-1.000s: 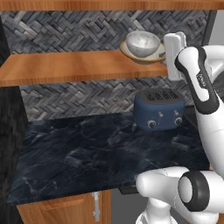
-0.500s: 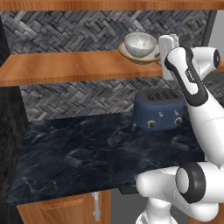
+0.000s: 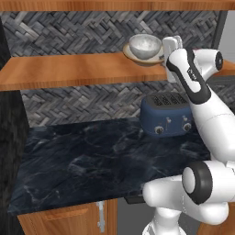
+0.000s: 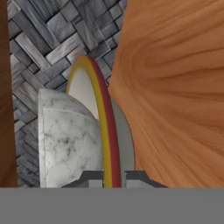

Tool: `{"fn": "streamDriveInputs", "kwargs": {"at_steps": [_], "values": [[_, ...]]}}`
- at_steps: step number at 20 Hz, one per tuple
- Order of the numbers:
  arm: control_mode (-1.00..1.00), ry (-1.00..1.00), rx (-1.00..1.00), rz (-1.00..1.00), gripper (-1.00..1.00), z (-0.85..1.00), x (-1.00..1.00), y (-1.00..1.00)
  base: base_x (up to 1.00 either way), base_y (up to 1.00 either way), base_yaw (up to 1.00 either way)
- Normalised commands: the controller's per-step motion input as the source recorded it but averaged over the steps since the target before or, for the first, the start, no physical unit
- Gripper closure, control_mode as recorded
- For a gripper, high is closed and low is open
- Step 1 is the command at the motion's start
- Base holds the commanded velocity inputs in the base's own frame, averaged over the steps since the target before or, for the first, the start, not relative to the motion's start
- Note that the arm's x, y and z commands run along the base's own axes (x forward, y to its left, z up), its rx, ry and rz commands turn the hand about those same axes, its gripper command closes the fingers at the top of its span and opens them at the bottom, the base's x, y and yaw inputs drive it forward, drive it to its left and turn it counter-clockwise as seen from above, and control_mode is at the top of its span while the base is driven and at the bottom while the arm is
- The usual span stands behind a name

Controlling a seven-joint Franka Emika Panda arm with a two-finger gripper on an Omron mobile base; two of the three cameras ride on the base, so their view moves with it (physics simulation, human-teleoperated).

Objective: Pick up the bowls on the counter and stack them on top of one another in the open cabinet. Place the smaller bowl on top of the larger bowl.

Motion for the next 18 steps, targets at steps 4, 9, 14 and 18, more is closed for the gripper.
{"fn": "streamDriveInputs", "kwargs": {"at_steps": [4, 9, 14, 18], "values": [[-1.0, 0.0, 0.0, -0.01, 1.0, -0.02, 0.25, 0.0, 0.0, 0.0, 0.0], [-1.0, 0.0, 0.0, 0.0, 1.0, 0.0, 0.08, 0.0, 0.0, 0.0, 0.0], [-1.0, 0.0, 0.0, 0.0, -1.0, 0.0, 0.01, 0.0, 0.0, 0.0, 0.0], [-1.0, 0.0, 0.01, -0.04, -1.0, 0.26, 0.01, 0.0, 0.0, 0.0, 0.0]]}}
